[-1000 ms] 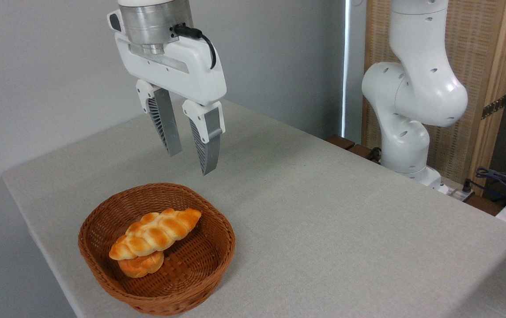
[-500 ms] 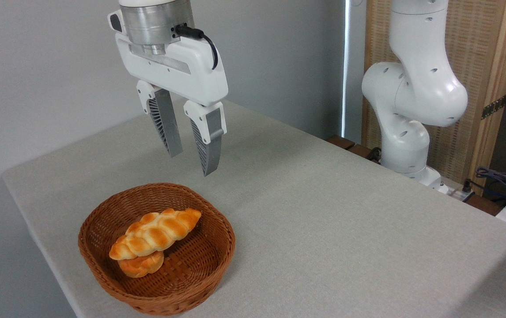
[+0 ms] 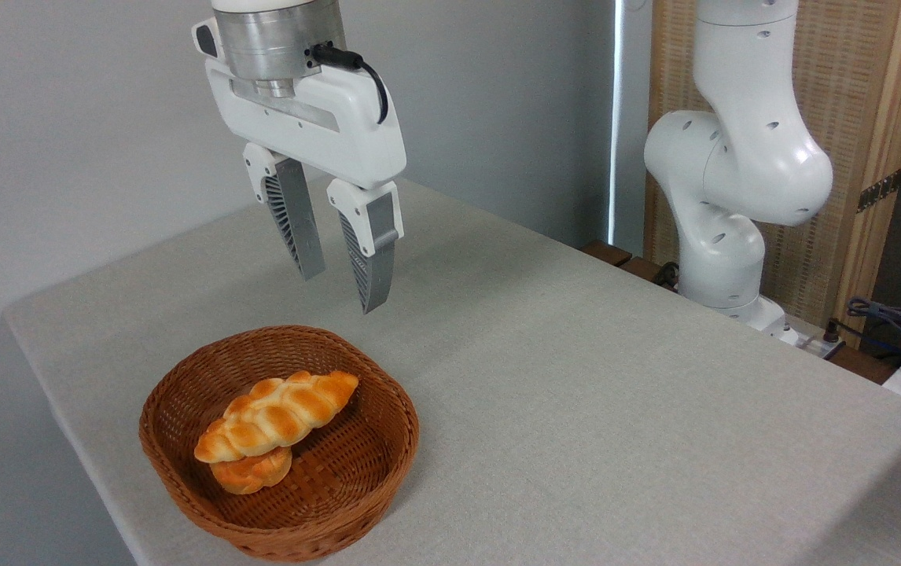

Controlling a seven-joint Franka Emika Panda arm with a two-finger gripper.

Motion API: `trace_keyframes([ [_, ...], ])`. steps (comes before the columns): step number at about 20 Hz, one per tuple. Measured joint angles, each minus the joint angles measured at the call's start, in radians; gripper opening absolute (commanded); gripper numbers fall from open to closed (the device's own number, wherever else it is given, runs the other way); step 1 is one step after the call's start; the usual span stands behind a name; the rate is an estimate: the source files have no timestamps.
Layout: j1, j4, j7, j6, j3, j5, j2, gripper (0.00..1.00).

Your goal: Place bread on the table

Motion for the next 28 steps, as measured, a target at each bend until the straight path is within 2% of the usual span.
trace_keyframes([
  [6, 0.0, -0.001, 0.0, 0.009, 0.0, 0.0, 0.0, 1.0],
  [13, -0.001, -0.031, 0.0, 0.128, 0.0, 0.0, -0.001, 1.0],
  [20, -0.009, -0.188, 0.0, 0.286, 0.0, 0.0, -0.045, 1.0],
  [24, -0.027, -0.279, 0.001, 0.435, 0.0, -0.001, -0.049, 1.0],
  [28, -0.042, -0.343, 0.009, 0.504, -0.001, -0.001, -0.049, 1.0],
])
